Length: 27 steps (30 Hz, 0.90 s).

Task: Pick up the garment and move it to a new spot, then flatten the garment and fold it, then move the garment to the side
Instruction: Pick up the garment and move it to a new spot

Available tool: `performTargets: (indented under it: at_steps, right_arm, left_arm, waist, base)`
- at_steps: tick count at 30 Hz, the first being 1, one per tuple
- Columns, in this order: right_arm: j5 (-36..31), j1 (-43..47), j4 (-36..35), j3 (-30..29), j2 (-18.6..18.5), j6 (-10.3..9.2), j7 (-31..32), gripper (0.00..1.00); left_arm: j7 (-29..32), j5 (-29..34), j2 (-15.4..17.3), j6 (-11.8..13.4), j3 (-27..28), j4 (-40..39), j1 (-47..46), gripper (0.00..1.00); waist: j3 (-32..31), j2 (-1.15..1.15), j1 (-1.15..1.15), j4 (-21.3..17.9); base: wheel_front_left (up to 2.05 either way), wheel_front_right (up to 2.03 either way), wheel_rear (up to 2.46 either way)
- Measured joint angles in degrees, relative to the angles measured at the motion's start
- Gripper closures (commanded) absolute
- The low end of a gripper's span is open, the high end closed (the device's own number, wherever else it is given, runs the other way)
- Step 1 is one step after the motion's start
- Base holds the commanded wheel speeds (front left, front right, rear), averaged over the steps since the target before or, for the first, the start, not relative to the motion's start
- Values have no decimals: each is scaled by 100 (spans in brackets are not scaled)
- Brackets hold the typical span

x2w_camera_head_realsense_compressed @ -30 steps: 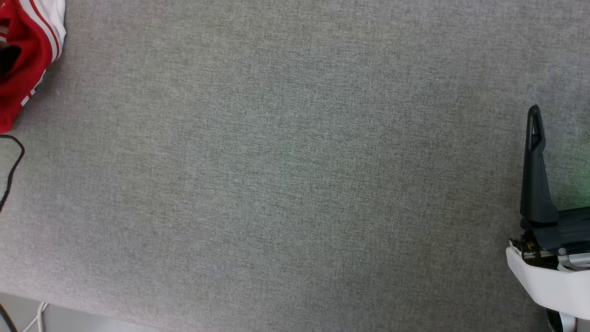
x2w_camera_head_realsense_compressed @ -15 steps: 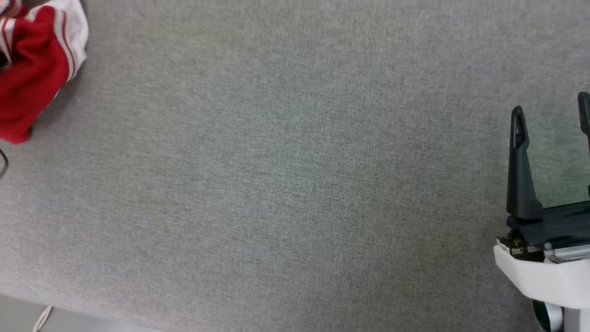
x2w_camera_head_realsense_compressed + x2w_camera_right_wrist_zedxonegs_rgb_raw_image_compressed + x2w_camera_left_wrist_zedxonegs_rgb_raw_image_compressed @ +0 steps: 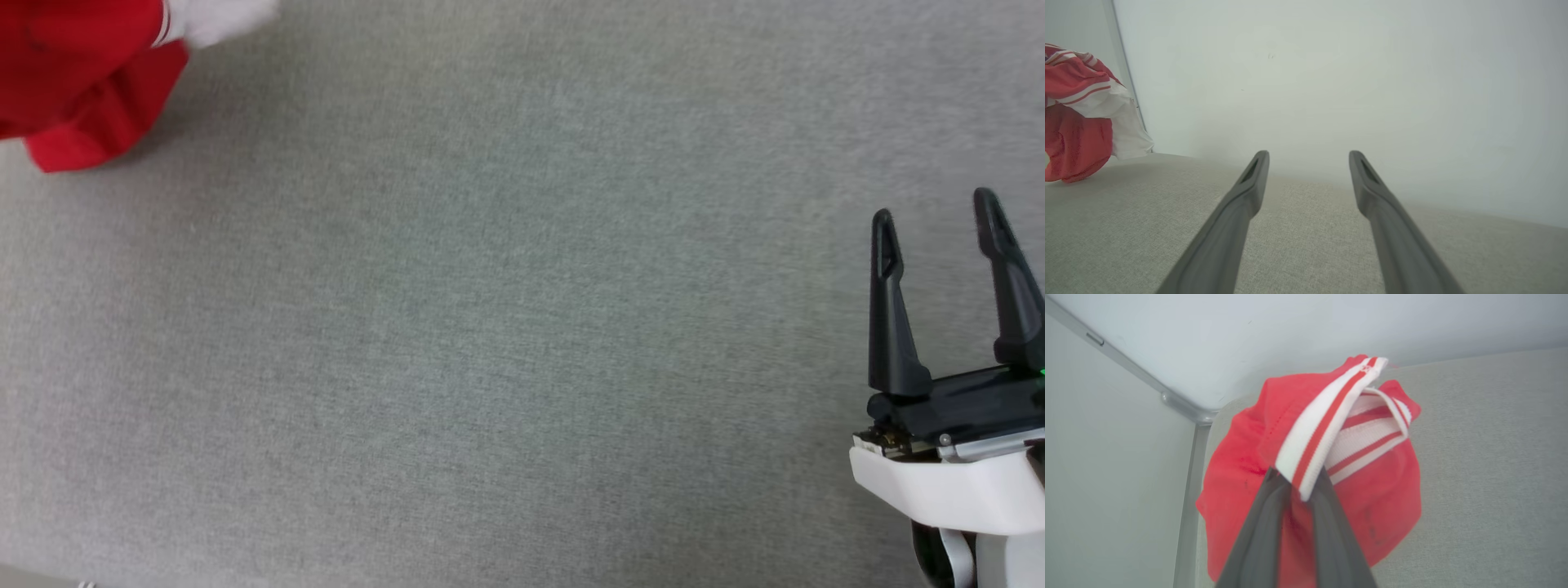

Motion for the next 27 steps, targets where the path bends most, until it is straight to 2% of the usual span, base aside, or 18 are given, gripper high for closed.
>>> performTargets:
  at_steps: [4,8,15,22,27]
  right_arm:
    - [232,16,101,1,1,0,-1,0]
    - [382,85,168,-12,2,0,-1,0]
    - [613,165,265,-56,1,0,0,0]
    - [712,221,318,-16,1,0,0,0]
    - [790,232,332,-54,1,0,0,0]
  left_arm:
    - [174,163,43,0,-255,-498,-347,100]
    - [415,289,-65,0,-553,-976,-715,100]
    - [692,421,-542,0,-1082,-1593,-1374,100]
    - [628,370,-1111,0,-1758,-1990,-1628,100]
    - [492,363,-1277,0,-2366,-2282,-1563,100]
  waist:
    - [-279,0,0,-169]
    - [-495,0,0,-405]
    - [-748,0,0,-868]
    - [-877,0,0,-1356]
    - [-923,0,0,-1705]
  base:
    - [0,0,0]
    - [0,0,0]
    - [0,0,0]
    - [0,0,0]
    - [0,0,0]
